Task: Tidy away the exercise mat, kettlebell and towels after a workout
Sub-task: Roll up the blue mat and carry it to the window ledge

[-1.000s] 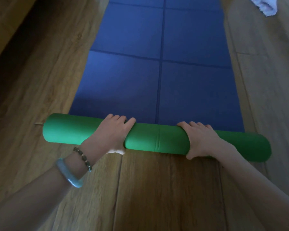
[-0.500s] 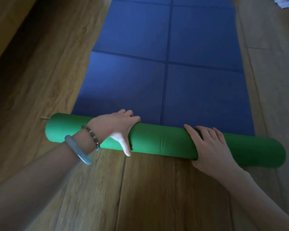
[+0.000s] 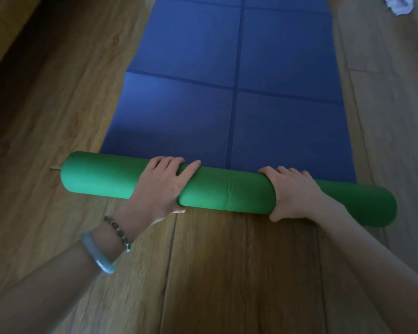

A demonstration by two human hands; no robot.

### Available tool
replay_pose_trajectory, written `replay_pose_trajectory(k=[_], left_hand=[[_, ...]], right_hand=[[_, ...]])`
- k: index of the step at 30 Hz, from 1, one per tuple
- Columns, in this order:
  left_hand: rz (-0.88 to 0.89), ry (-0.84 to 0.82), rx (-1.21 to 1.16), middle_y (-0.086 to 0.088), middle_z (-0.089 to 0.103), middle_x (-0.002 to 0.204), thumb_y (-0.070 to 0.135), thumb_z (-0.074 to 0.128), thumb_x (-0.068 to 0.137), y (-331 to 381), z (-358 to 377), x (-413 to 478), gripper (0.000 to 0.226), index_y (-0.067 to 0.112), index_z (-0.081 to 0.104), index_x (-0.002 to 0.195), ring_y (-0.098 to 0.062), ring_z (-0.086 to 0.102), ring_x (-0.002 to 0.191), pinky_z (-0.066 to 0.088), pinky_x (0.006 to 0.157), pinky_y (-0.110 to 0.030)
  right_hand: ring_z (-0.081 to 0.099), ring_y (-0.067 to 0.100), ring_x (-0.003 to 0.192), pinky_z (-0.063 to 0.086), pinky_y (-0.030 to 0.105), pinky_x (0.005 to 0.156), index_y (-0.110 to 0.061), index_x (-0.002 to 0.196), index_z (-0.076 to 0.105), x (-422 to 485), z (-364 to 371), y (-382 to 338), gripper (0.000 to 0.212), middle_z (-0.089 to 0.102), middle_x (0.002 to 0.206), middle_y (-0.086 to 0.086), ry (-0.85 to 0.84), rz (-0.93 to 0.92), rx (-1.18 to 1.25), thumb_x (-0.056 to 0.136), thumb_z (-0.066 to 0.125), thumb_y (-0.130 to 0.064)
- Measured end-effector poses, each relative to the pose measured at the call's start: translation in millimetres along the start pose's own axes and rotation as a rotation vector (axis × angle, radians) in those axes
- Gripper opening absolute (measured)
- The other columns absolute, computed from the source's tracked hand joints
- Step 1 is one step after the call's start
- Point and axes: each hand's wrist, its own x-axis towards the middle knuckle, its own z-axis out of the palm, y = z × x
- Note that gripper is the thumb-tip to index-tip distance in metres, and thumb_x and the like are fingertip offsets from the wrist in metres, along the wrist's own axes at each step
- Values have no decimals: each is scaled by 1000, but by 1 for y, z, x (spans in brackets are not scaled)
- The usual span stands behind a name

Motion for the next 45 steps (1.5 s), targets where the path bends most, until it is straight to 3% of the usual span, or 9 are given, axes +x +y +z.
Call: replay_pose_trajectory(k=[4, 8, 14, 18, 23, 27, 32, 42, 45], left_hand=[[25, -130, -19, -1, 47, 129, 55, 76, 59, -7, -10, 19, 104, 28, 19, 141, -21, 46, 117, 31, 102, -35], [29, -212, -118, 5, 53, 111, 51, 76, 54, -16, -21, 39, 93, 34, 27, 131, -17, 51, 103, 38, 88, -33], [22, -269, -139, 4, 52, 107, 56, 77, 51, -22, -25, 51, 97, 33, 29, 132, -19, 50, 100, 34, 82, -32], [4, -56, 31, -7, 43, 137, 60, 78, 56, -11, -12, 30, 118, 20, 17, 148, -25, 41, 125, 21, 107, -36], [-37, 143, 72, -22, 58, 116, 39, 93, 36, -10, 7, 25, 116, 8, 39, 134, -36, 57, 106, 33, 95, -44], [-29, 51, 80, -15, 59, 110, 34, 87, 45, -13, -2, 33, 104, 14, 30, 130, -32, 57, 99, 34, 86, -41], [-11, -85, 92, -6, 47, 128, 43, 76, 65, -6, -13, 23, 98, 20, 19, 141, -23, 45, 116, 27, 96, -36], [80, -429, -63, 7, 50, 105, 48, 75, 51, -2, -22, 1, 90, 33, 26, 126, -15, 50, 99, 30, 79, -30], [65, -574, -182, 10, 50, 101, 47, 80, 47, -9, -27, 16, 90, 35, 30, 121, -15, 52, 96, 33, 77, -32]], right_hand=[[40, 22, 117, 26, 44, 105, -30, 141, 15, 5, -9, 3, 104, 41, 122, 1, -27, 27, 10, 58, 75, -44], [23, 28, 137, 9, 48, 115, -26, 148, 0, -13, 17, -11, 109, 27, 146, 10, 232, 55, -46, 67, 72, -35], [50, 34, 116, 35, 51, 102, -20, 140, 29, -3, 41, -9, 109, 54, 124, 17, 497, 90, -112, 48, 86, -22], [46, 29, 119, 30, 46, 105, -24, 141, 26, 6, 27, -5, 99, 50, 129, 10, 440, 68, -129, 57, 79, -28], [45, 26, 117, 28, 44, 103, -26, 141, 23, 14, 15, 0, 96, 47, 129, 5, 378, 41, -100, 60, 74, -32], [45, 26, 118, 28, 44, 104, -28, 141, 20, 14, 7, 1, 97, 46, 128, 3, 323, 35, -90, 61, 74, -35], [44, 24, 118, 29, 43, 105, -30, 141, 17, 3, 7, -5, 99, 45, 126, 2, 228, 20, -53, 61, 75, -37], [41, 20, 114, 33, 42, 101, -33, 142, 15, -20, 3, -15, 107, 42, 123, -2, -237, -66, 118, 57, 80, -35], [28, 24, 128, 19, 46, 111, -34, 145, 9, -18, -4, -11, 111, 30, 136, 2, -225, -19, 135, 58, 78, -36]])
